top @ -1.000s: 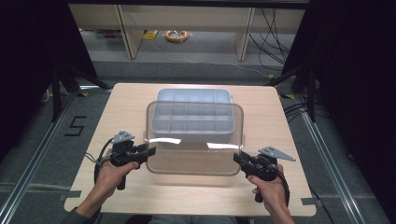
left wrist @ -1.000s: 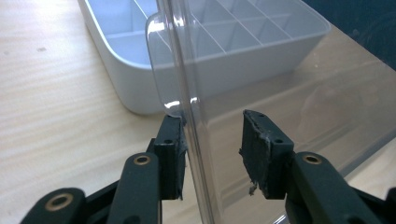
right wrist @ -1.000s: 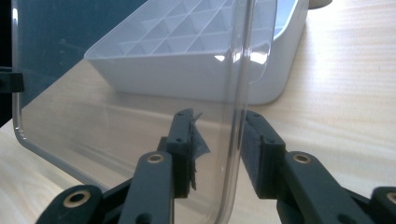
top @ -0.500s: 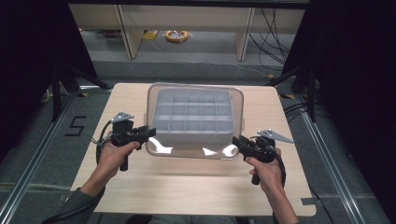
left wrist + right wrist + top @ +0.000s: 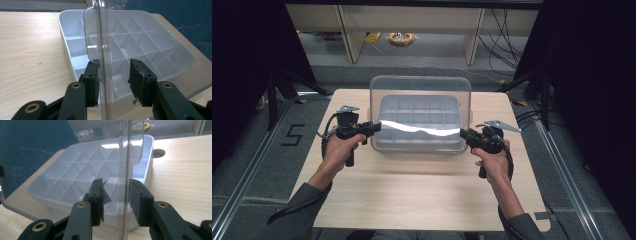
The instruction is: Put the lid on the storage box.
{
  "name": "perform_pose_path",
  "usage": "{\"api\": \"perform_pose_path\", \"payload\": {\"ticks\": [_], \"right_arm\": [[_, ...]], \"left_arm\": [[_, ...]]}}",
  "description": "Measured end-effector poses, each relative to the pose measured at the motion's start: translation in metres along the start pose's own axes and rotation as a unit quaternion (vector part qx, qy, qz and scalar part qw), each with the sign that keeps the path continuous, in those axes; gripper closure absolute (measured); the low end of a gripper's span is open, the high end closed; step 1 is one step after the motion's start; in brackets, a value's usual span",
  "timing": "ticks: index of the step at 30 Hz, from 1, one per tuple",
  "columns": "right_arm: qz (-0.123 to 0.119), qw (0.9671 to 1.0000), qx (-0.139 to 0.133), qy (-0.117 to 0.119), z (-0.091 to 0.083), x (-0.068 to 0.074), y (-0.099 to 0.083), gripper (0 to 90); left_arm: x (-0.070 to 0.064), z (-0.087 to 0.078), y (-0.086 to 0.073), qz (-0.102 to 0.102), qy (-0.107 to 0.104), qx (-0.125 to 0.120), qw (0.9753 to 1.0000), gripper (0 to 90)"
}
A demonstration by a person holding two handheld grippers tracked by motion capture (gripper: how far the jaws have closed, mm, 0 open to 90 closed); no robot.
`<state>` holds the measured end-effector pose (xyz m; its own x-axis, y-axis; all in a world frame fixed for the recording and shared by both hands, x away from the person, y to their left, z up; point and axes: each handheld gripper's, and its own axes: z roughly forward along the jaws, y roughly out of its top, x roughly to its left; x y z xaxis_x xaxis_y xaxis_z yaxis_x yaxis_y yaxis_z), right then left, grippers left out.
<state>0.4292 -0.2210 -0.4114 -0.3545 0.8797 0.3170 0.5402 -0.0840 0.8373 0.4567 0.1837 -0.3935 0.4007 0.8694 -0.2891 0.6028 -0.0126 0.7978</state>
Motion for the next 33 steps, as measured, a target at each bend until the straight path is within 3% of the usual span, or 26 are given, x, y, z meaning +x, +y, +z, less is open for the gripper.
{"api": "perform_pose_path", "payload": {"ticks": [4,5,6,7,9,11,12,13,14,17,19,22,23,24,25,26,28,29,30,32,33], "right_arm": [[-0.004,1.0000,-0.001,-0.005,0.006,-0.002,0.011,65.5],[0.015,0.9998,0.002,-0.009,0.008,0.001,0.013,65.3],[0.017,0.9997,0.006,-0.014,0.009,0.002,0.015,65.2],[-0.003,0.9999,-0.005,-0.011,0.013,-0.003,0.018,65.2],[0.005,0.9999,0.002,-0.015,0.017,-0.002,0.022,64.8],[0.029,0.9994,0.005,-0.018,0.022,0.000,0.024,64.4],[0.007,0.9998,0.000,-0.016,0.026,-0.005,0.025,64.3],[0.011,0.9998,0.002,-0.018,0.028,-0.006,0.026,64.3],[0.034,0.9993,0.004,-0.017,0.029,-0.003,0.026,64.2],[0.017,0.9996,0.006,-0.020,0.035,-0.007,0.026,64.2],[0.036,0.9990,0.012,-0.021,0.037,-0.005,0.025,64.2],[0.026,0.9992,0.013,-0.026,0.042,-0.009,0.025,64.0],[0.044,0.9986,0.017,-0.023,0.042,-0.008,0.025,64.0],[0.023,0.9992,0.014,-0.028,0.044,-0.012,0.025,63.9],[0.044,0.9984,0.018,-0.029,0.045,-0.010,0.024,63.8],[0.050,0.9982,0.018,-0.027,0.046,-0.011,0.024,63.7],[0.048,0.9981,0.021,-0.033,0.048,-0.012,0.023,63.6],[0.030,0.9987,0.020,-0.035,0.049,-0.016,0.023,63.5],[0.051,0.9979,0.022,-0.034,0.050,-0.014,0.022,63.4],[0.037,0.9986,0.021,-0.032,0.052,-0.017,0.021,63.2],[0.059,0.9973,0.027,-0.035,0.052,-0.014,0.021,63.2]], "left_arm": [[0.002,0.007,0.009,-0.005,0.008,0.000,1.0000,59.5],[0.002,0.009,0.012,-0.008,0.008,-0.004,0.9999,59.3],[0.003,0.011,0.014,-0.009,0.009,-0.004,0.9999,59.3],[0.004,0.012,0.016,-0.013,0.010,-0.004,0.9999,59.2],[0.006,0.015,0.019,-0.009,0.017,0.003,0.9998,58.9],[0.007,0.017,0.021,-0.013,0.018,0.002,0.9997,58.6],[0.008,0.020,0.023,-0.017,0.021,0.005,0.9996,58.4],[0.010,0.021,0.024,-0.017,0.021,0.007,0.9996,58.3],[0.010,0.023,0.024,-0.022,0.022,0.006,0.9995,58.0],[0.014,0.027,0.025,-0.028,0.021,0.012,0.9993,57.9],[0.015,0.030,0.025,-0.032,0.023,0.014,0.9991,57.8],[0.017,0.035,0.025,-0.036,0.025,0.019,0.9989,57.6],[0.017,0.037,0.025,-0.038,0.025,0.021,0.9987,57.5],[0.017,0.039,0.025,-0.041,0.024,0.021,0.9986,57.5],[0.017,0.040,0.025,-0.041,0.025,0.022,0.9986,57.3],[0.017,0.041,0.024,-0.042,0.026,0.022,0.9985,57.2],[0.018,0.043,0.024,-0.043,0.026,0.021,0.9985,57.1],[0.018,0.044,0.024,-0.044,0.027,0.025,0.9983,57.0],[0.018,0.044,0.024,-0.044,0.027,0.025,0.9983,56.9],[0.020,0.045,0.023,-0.046,0.026,0.030,0.9981,56.7],[0.020,0.046,0.023,-0.047,0.028,0.029,0.9981,56.7]]}}
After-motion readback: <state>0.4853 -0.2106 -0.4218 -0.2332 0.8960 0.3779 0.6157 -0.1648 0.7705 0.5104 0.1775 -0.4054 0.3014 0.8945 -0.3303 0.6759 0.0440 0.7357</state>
